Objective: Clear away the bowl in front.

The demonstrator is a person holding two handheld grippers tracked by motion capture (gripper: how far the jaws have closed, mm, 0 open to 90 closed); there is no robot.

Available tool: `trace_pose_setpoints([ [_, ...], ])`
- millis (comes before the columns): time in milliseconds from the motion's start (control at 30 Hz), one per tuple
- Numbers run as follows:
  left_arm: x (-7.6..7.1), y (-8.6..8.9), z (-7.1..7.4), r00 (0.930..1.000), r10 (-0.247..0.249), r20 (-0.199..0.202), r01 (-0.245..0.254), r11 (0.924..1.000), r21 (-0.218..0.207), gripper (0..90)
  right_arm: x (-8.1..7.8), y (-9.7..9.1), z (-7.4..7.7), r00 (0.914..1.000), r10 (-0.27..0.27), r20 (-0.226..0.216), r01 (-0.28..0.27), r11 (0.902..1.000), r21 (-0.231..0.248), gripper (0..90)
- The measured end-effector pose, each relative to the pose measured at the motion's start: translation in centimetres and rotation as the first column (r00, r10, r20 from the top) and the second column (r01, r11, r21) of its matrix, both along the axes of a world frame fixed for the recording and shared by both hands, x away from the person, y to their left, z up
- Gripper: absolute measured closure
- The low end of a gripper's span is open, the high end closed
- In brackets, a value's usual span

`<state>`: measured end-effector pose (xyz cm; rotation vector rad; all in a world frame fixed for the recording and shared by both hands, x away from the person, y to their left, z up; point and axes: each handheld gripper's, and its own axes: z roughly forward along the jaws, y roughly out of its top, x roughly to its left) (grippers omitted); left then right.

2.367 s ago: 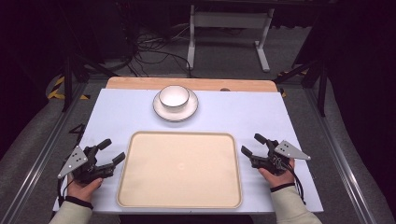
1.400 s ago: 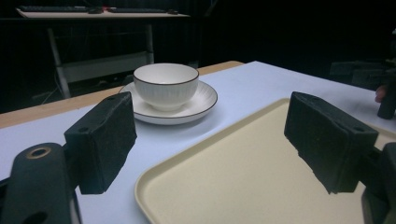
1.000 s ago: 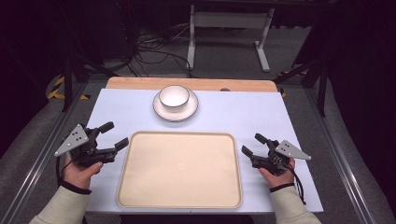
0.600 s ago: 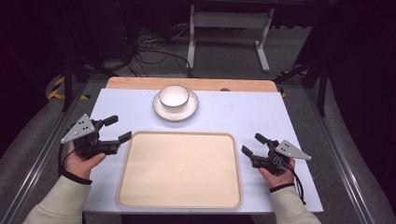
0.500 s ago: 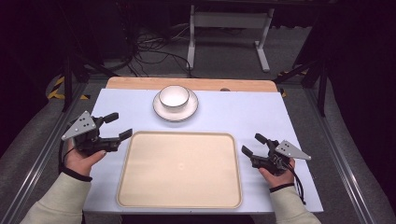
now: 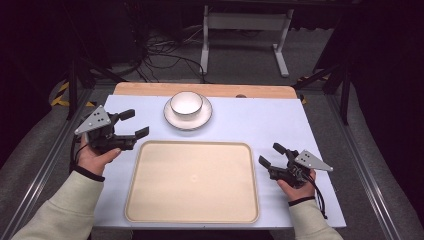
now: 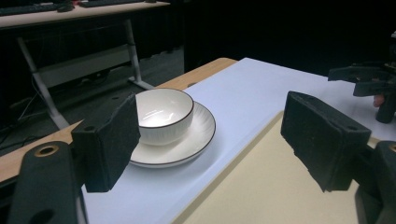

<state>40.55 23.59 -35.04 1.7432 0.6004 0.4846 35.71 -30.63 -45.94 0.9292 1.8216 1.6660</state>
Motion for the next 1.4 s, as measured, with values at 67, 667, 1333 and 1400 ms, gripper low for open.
trace_pose_setpoints([
  [67, 0.5, -0.4, 0.4, 1.0, -0.006, 0.005, 0.006, 0.9999, 0.016, 20.7, 0.0, 0.0, 0.0, 1.0, 0.0, 0.0, 0.0, 1.0, 0.0, 20.3],
  [667, 4.1, -2.3, 2.3, 0.9995, -0.032, 0.0, 0.032, 0.9994, 0.016, 22.6, 0.0, 0.0, 0.0, 1.0, -0.003, -0.001, 0.003, 1.0, 0.001, 17.9],
  [1333, 7.8, -6.8, 2.8, 0.9953, -0.092, -0.028, 0.096, 0.9721, 0.214, 29.0, 0.0, 0.1, 0.0, 1.0, 0.004, 0.006, -0.004, 0.9998, -0.017, 16.2],
  [1400, 8.4, -7.4, 2.6, 0.9965, -0.083, -0.014, 0.084, 0.96, 0.267, 31.2, 0.0, 0.1, 0.0, 1.0, 0.005, 0.007, -0.005, 0.9998, -0.018, 16.4],
])
